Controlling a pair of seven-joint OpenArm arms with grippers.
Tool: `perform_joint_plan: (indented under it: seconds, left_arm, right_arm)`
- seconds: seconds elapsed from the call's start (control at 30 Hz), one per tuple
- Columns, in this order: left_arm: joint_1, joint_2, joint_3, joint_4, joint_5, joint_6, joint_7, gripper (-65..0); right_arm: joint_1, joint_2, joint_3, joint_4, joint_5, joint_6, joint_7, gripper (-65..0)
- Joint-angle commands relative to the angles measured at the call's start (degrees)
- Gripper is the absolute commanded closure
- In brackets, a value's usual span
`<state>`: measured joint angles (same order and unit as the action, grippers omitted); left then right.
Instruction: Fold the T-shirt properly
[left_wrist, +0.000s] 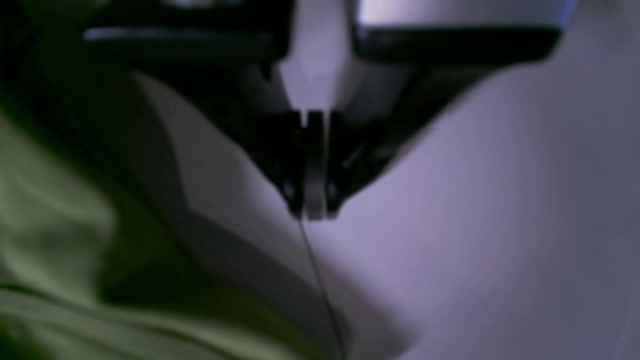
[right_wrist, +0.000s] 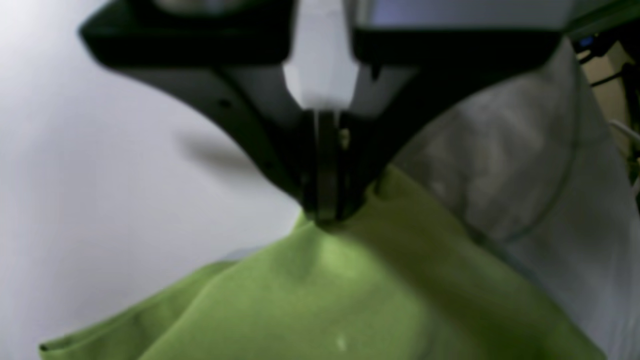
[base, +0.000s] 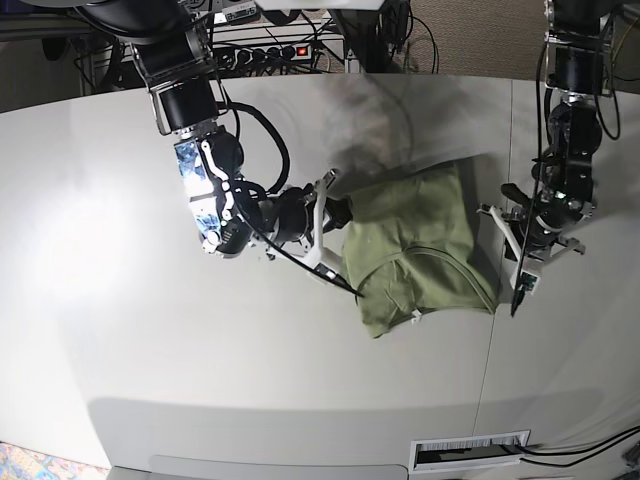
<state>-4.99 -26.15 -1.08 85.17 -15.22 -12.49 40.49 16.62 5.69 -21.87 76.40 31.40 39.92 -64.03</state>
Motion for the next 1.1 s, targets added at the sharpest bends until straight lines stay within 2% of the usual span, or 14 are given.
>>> perform_joint_plan:
  seconds: [0.0,0.1,0.17,0.4,0.5,0.7,0.83,1.07]
  left_arm:
    - [-1.18,-1.18,-0.24,3.43,-2.4,-0.04,0.28,0.0]
    - [0.15,-2.64,-0.24,11.08,-8.37,-0.07,4.57,0.0]
    - [1.81,-2.93,-0.24,15.65,-9.49,-0.07,6.14,0.0]
    - [12.52,-1.46,-0.24,24.94,-12.0,-0.07,5.92,0.0]
    - [15.52,-0.17,-0.24,25.77,-11.85,-0.11,3.08,0.0]
    - [16.39,3.23,-0.24,25.75,-11.8,-0.31,0.94,0.0]
    - [16.39,5.14,-0.22,24.83,-6.43,-0.26,-2.86,0.0]
    - [16.28,5.35,-0.22,18.47,-5.95,-0.26,-9.6,0.0]
  right_arm:
    - [1.49,-0.17,0.2,0.76,1.16,0.08,1.33,0.0]
    - [1.44,-0.33,0.15,0.76,1.22,0.08,1.33,0.0]
    - [1.18,-0.48,0.13,0.76,2.27,0.08,1.25,0.0]
    - [1.18,-0.63,0.04,0.76,5.79,0.08,1.75,0.0]
    - [1.18,-0.66,0.04,0.76,5.68,0.08,3.76,0.0]
    - [1.18,-2.1,0.07,0.76,5.88,0.08,3.04,0.0]
    - [1.33,-2.21,0.07,0.81,5.88,0.08,3.17,0.0]
    - [1.31,-2.19,0.13,1.29,5.88,0.08,2.47,0.0]
